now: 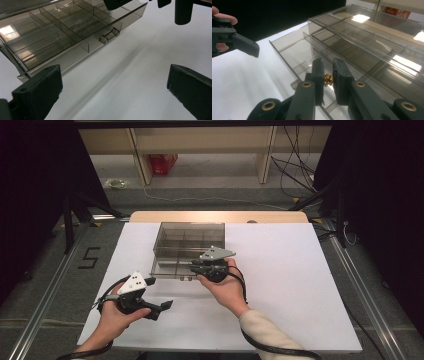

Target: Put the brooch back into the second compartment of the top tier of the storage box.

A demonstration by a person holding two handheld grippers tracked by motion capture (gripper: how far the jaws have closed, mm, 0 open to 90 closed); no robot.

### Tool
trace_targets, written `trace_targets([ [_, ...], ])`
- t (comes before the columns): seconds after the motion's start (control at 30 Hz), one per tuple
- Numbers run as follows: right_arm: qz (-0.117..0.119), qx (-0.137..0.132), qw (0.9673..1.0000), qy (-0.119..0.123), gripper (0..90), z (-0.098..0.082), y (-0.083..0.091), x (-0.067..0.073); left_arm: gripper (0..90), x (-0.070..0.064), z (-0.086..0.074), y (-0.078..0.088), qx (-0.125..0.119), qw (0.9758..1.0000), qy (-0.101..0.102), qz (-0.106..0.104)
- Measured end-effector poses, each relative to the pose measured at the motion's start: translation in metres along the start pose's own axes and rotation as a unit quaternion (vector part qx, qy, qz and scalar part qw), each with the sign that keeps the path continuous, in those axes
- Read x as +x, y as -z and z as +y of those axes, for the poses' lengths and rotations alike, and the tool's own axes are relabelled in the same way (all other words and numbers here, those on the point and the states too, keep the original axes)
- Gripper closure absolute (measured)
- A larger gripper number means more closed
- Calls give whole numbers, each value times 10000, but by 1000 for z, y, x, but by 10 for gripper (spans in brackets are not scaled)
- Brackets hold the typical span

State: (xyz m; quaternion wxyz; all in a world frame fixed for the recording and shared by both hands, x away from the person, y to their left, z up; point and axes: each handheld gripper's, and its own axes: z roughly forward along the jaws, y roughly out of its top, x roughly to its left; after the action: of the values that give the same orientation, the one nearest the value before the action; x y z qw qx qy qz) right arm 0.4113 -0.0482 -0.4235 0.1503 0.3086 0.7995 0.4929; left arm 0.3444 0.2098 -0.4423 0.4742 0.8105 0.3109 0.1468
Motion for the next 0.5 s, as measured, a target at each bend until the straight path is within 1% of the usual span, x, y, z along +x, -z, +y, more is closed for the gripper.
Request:
trace_targets([
  [0.23,15,12,10000,10,807,1,-3,2,0,0,0,0,1,10000,0,-4],
  [0.5,10,19,10000,5,807,1,-5,2,0,0,0,0,2,10000,1,-3],
])
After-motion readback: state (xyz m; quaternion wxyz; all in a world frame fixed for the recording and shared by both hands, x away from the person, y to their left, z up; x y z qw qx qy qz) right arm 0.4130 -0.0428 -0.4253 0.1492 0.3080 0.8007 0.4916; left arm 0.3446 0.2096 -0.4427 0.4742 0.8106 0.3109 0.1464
